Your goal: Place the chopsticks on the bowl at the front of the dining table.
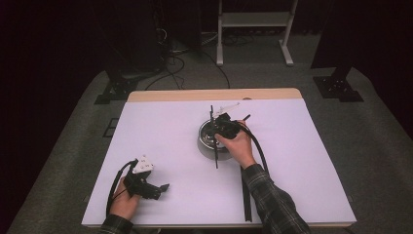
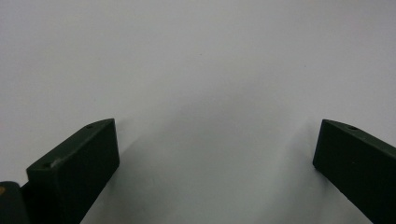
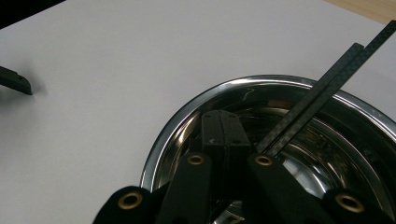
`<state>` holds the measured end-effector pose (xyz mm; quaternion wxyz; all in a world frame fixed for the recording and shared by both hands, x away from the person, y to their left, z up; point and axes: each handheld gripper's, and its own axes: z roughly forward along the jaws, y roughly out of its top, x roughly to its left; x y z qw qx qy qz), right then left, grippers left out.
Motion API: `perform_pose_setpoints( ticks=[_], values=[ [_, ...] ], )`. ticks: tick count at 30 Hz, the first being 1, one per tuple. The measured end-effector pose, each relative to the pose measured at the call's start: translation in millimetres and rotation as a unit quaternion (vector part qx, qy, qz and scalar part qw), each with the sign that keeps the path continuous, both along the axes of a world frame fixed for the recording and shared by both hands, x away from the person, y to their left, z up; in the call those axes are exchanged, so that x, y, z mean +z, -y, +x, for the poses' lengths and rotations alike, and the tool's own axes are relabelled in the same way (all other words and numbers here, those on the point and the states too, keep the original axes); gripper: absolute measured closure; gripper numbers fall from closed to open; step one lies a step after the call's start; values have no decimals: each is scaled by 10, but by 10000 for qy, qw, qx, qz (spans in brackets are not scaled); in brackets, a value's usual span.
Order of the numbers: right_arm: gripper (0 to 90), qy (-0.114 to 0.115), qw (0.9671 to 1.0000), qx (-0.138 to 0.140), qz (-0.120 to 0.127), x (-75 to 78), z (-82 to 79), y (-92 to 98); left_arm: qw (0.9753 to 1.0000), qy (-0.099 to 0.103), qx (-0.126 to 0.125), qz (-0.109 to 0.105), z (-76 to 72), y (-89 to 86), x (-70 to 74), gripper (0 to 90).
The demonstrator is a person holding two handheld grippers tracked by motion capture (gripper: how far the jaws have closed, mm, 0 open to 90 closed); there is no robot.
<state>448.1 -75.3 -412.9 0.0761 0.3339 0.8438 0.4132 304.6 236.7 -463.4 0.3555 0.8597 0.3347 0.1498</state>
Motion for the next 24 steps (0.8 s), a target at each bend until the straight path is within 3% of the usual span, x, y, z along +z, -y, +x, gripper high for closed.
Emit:
perform_pose_setpoints(
  ticks=[13,24],
  values=[
    [895,116,9998,49,168,92,-82,93,10000,0,1,1,-1,0,0,0],
    [895,168,9993,88,316,122,-324,307,10000,23,-17,29,3,-3,2,0]
  ],
)
